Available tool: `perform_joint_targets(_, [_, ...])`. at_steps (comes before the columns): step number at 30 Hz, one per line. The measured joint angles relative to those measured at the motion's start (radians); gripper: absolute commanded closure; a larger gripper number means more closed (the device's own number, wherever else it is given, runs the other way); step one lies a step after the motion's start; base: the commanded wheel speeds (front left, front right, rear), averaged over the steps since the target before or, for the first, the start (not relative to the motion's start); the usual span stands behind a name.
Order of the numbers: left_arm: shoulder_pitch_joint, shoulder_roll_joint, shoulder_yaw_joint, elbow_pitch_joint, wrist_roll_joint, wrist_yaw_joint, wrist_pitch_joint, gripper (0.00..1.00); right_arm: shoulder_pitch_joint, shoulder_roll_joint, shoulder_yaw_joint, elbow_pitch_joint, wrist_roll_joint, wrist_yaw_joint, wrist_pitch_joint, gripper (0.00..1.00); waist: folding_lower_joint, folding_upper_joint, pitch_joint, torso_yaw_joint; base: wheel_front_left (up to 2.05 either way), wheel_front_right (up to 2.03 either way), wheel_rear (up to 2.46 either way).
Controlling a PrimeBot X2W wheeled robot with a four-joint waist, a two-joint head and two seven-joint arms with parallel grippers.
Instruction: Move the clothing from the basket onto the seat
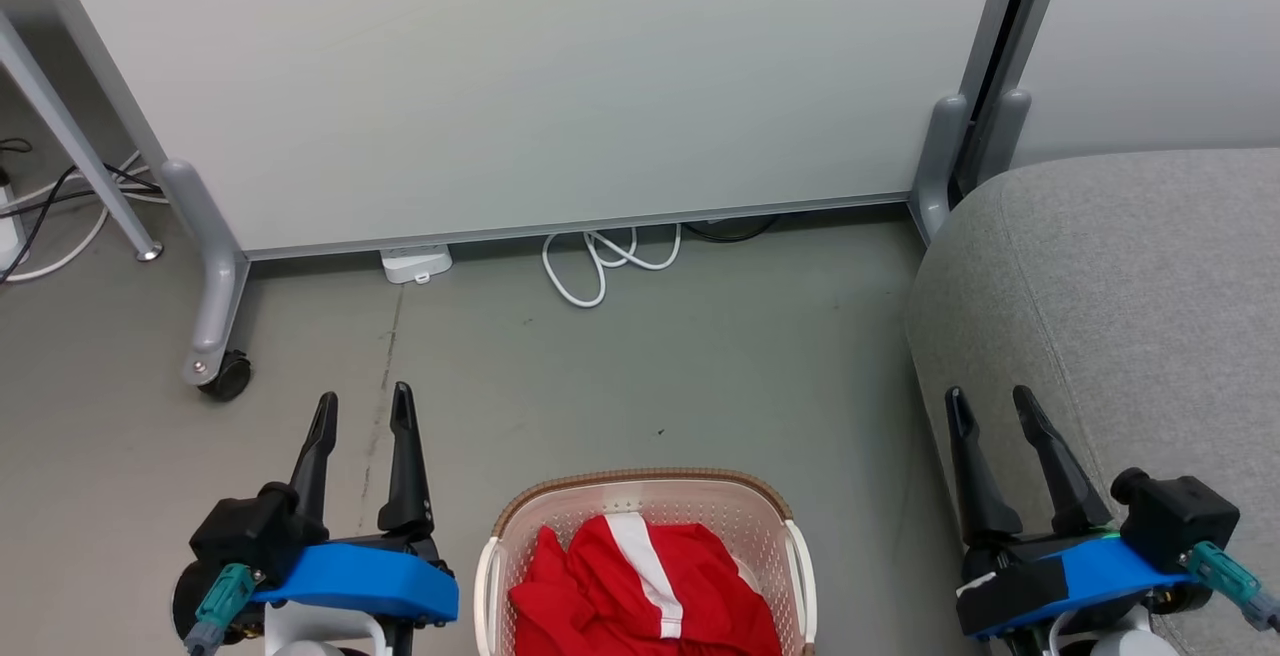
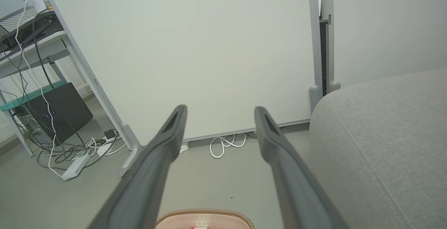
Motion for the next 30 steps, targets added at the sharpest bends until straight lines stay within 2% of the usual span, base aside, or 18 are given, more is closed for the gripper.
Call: perform_joint_targets(30, [-0.003,0.003,-0.042,0.002,0.225,0.019,-0.057,0.00,-0.002,-0.002,0.016,0.005,-0.251,0.000,-0.058,0.00,-0.0001,0.0000,0.003,0.019,0.00,0.00,0.00])
